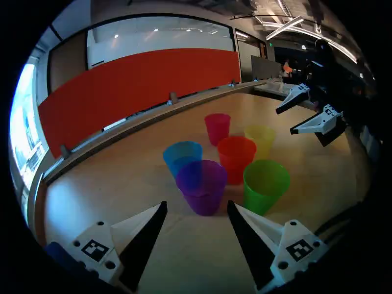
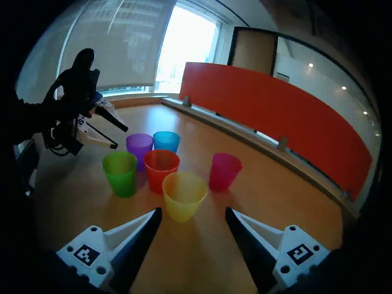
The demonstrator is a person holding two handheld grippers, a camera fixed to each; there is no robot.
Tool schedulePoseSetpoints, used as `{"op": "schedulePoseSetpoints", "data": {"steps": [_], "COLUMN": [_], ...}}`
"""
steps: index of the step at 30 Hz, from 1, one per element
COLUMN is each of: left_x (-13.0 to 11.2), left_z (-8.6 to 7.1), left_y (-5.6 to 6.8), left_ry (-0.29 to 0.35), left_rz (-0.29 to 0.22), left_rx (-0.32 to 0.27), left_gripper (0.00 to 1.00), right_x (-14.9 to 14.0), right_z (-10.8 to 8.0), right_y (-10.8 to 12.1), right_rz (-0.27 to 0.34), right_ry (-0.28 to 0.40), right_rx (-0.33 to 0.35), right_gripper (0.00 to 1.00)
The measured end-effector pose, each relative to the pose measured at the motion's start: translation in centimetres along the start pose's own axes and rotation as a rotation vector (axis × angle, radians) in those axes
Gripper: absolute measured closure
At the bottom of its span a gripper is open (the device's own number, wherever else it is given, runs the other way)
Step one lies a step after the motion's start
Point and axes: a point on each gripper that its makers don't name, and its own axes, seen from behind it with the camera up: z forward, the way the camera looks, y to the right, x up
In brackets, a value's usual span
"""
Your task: Pour water
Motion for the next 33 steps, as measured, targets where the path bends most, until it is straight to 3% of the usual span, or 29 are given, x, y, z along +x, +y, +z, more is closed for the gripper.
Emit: {"op": "schedulePoseSetpoints", "data": {"steps": [11,22,33], "left_x": [-0.2,-0.3,-0.6], "left_z": [-0.7,-1.3,-1.4], "left_y": [1.1,4.8,7.6], "left_ry": [-0.009,-0.026,-0.047], "left_rz": [0.005,0.024,0.055], "left_rx": [-0.026,-0.142,-0.224], "left_gripper": [0.10,0.09,0.10], "right_x": [0.4,0.7,1.1], "right_z": [0.4,0.5,0.8], "right_y": [0.1,0.6,0.8], "right_rz": [-0.014,-0.023,-0.037], "right_ry": [0.002,0.001,-0.003], "right_rx": [0.005,0.007,0.016], "right_gripper": [0.00,0.00,0.00]}}
